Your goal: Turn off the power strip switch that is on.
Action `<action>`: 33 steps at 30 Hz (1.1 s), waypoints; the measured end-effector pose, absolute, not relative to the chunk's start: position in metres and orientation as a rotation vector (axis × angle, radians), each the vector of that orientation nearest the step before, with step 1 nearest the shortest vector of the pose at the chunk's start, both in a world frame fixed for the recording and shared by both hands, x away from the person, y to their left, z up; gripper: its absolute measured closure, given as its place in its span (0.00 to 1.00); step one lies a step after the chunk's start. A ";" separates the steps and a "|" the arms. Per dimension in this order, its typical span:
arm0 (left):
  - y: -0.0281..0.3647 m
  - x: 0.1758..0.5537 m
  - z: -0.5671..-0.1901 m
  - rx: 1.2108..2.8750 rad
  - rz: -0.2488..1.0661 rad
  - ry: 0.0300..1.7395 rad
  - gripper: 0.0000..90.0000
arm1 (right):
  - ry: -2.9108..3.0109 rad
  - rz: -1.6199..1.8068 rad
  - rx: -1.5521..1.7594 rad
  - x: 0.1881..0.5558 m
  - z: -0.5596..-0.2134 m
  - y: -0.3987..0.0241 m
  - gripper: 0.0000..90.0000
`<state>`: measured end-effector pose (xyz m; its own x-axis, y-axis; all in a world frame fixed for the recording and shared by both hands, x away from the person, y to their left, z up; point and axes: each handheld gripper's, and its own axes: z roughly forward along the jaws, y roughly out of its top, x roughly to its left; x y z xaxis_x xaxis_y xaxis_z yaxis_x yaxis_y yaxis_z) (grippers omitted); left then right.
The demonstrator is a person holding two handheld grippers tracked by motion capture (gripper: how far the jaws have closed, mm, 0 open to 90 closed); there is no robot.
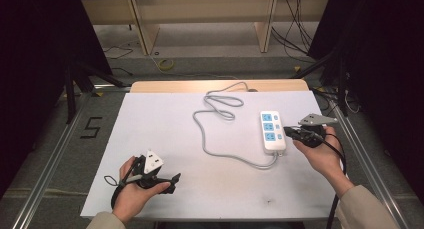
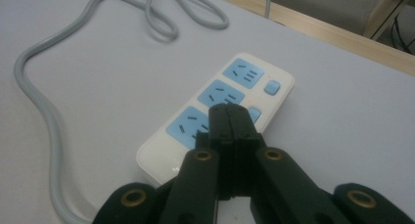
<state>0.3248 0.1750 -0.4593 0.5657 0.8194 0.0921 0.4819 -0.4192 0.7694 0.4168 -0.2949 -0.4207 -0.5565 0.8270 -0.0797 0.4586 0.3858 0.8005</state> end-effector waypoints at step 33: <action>0.174 0.325 -0.460 2.093 0.619 1.032 0.04 | 2.207 0.993 1.154 0.441 -0.425 -0.288 1.00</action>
